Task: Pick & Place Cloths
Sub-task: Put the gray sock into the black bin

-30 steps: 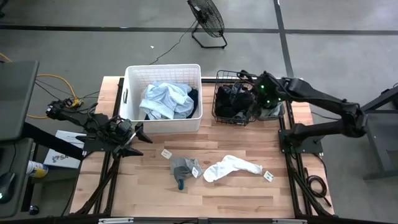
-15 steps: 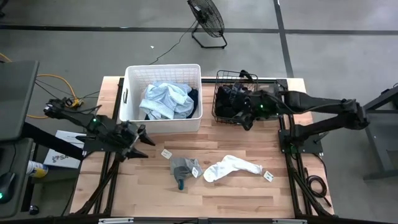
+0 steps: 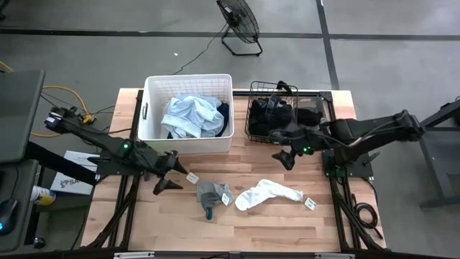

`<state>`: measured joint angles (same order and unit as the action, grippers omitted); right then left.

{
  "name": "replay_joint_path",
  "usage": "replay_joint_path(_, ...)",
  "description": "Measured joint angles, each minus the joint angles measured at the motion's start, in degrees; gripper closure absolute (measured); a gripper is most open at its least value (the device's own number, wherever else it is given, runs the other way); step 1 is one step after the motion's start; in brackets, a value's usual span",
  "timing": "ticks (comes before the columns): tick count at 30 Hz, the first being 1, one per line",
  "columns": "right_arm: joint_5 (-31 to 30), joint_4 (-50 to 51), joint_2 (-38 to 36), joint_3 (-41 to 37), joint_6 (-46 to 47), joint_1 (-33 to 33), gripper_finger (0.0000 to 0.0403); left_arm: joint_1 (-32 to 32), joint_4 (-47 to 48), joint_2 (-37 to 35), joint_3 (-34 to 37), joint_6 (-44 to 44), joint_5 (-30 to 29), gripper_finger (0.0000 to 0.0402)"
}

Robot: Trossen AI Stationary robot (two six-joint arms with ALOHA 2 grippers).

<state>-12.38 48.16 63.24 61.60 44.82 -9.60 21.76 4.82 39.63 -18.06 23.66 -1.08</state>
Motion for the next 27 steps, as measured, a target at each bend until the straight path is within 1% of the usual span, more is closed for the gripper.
replay_joint_path(9,-1.03,0.0,0.02,0.0,-0.68,-5.26,0.0076,0.01,-11.74,15.91,-0.69,-7.1,-1.43,0.0078)
replay_joint_path(13,-1.05,0.02,0.02,0.0,-1.64,-6.78,0.0076,0.02,-12.56,23.46,-4.56,-10.96,-2.83,0.0078)
replay_joint_path(19,-1.07,0.06,0.02,-0.02,-3.02,-7.85,0.0076,0.02,-12.34,34.65,-10.97,-19.01,-7.14,0.0078)
replay_joint_path(22,-1.03,0.17,0.02,-0.02,-3.29,-7.85,0.0076,0.0,-12.27,39.45,-13.21,-19.28,-10.07,0.0078)
replay_joint_path(24,-1.04,0.17,0.02,-0.02,-4.23,-7.83,0.0076,0.0,-11.88,42.0,-14.32,-18.75,-11.12,0.0078)
replay_joint_path(27,-1.0,0.17,0.02,-0.02,-4.55,-7.83,0.0076,0.0,-11.59,45.07,-15.5,-15.62,-11.48,0.0078)
